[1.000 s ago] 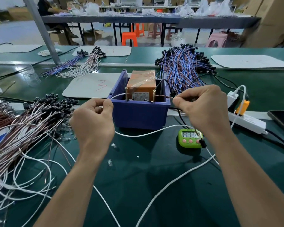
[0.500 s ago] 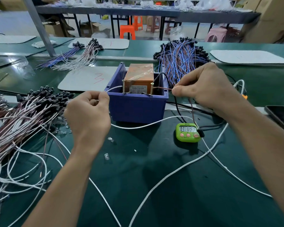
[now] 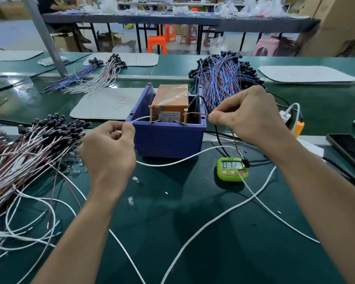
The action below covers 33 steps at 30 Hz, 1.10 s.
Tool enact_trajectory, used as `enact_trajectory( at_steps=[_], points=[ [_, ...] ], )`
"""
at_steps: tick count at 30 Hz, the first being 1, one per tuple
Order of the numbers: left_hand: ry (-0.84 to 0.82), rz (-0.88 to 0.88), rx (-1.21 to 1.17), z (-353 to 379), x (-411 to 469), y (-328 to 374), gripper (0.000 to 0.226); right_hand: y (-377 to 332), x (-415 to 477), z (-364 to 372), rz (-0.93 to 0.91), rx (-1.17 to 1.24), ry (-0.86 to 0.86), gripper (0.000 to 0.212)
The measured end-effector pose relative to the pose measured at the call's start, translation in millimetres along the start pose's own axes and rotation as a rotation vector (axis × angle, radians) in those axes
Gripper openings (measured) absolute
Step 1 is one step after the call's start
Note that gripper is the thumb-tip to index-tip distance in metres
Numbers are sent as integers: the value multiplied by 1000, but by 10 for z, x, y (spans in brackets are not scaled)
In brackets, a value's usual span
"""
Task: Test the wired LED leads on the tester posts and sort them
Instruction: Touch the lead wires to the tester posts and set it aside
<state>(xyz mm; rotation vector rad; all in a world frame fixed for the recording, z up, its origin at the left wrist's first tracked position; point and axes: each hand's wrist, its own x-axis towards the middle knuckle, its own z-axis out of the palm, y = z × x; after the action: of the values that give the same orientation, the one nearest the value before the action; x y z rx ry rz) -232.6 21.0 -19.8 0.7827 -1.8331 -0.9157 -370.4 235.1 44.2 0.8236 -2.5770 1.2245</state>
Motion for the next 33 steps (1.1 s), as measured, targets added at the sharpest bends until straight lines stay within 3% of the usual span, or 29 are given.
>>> enact_trajectory(
  at_steps=[15,22,27,33],
  points=[
    [57,-21,23,-76,-38,16,29,-15,-95,-70,-13,-55,29,14],
    [-45,9,-37,13,-52,30,24,-61,-89,15,-31,-54,10,18],
    [19,-14,-17,-11,-32,15,25,-16,-98,18,11,-59,101,20],
    [58,5,-5,-29,-74,28,20,-54,-148,-39,-20,-52,78,19]
  ],
)
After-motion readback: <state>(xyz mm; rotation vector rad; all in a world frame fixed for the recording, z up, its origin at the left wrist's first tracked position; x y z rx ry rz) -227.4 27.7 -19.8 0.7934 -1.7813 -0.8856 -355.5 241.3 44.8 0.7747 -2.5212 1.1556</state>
